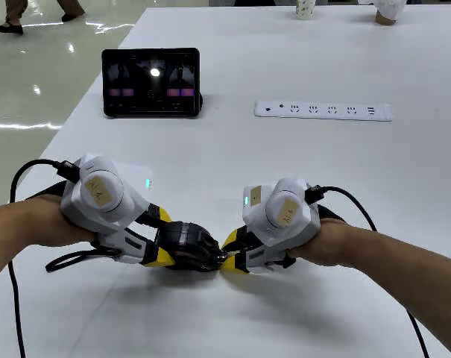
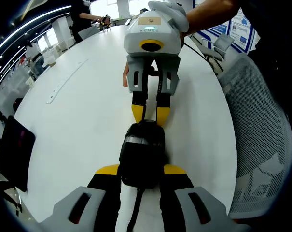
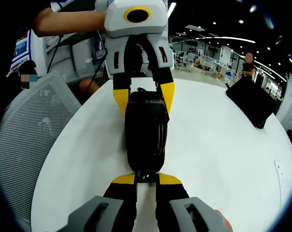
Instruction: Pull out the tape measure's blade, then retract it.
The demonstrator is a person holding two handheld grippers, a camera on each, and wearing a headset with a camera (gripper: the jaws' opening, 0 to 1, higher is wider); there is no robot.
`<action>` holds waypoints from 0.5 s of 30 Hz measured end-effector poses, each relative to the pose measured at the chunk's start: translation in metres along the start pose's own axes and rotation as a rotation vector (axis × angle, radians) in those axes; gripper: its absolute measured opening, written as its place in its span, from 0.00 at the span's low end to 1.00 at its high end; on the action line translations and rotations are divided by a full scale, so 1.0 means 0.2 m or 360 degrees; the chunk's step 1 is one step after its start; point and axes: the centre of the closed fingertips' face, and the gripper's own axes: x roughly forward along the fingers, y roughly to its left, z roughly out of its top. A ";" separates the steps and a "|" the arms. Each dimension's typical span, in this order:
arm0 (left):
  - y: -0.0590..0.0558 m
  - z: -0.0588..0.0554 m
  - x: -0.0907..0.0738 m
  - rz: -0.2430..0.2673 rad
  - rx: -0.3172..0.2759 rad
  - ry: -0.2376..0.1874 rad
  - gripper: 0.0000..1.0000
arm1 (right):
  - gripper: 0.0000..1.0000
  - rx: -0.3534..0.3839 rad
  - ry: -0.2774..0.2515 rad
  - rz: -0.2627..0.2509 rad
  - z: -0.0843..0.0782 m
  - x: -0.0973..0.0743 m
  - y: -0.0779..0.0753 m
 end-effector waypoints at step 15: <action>-0.02 0.01 -0.01 -0.0003 -0.0015 0.0003 0.25 | 0.11 -0.0009 0.0004 -0.0005 0.00 0.00 0.00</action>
